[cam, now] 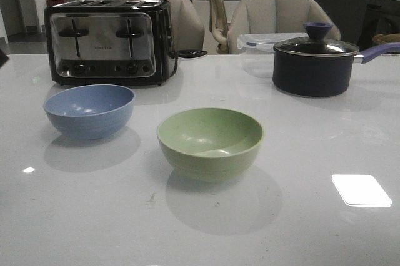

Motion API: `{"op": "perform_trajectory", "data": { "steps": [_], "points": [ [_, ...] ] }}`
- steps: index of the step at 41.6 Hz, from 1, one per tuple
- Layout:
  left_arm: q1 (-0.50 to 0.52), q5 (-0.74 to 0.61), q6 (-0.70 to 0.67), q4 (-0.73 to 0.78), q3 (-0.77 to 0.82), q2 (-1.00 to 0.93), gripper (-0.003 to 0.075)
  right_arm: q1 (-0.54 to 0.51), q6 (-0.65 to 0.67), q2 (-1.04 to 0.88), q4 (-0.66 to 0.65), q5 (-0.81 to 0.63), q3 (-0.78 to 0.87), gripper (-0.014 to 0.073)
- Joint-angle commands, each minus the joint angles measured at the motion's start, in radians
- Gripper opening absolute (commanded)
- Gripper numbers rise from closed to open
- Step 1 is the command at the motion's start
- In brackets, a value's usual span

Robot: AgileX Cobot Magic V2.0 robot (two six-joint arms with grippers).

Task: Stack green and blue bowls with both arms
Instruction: 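Lower the left gripper onto the blue bowl rim and grip it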

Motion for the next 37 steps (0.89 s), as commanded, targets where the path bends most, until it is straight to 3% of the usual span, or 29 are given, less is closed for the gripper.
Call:
{"op": "perform_trajectory", "data": {
  "steps": [1,18,37],
  "points": [
    [0.03,-0.044,-0.012,-0.002,-0.093,0.076,0.058,-0.003,0.0,0.003,-0.006,-0.06,-0.026,0.0505],
    [0.206,-0.057,-0.035,-0.044,-0.376,0.417,0.058,-0.003,0.0,0.003,-0.006,-0.06,-0.026,0.0505],
    [0.22,-0.12,-0.035,-0.044,-0.572,0.703,0.058,-0.003,0.0,0.003,-0.006,-0.06,-0.026,0.0505]
  ]
}}
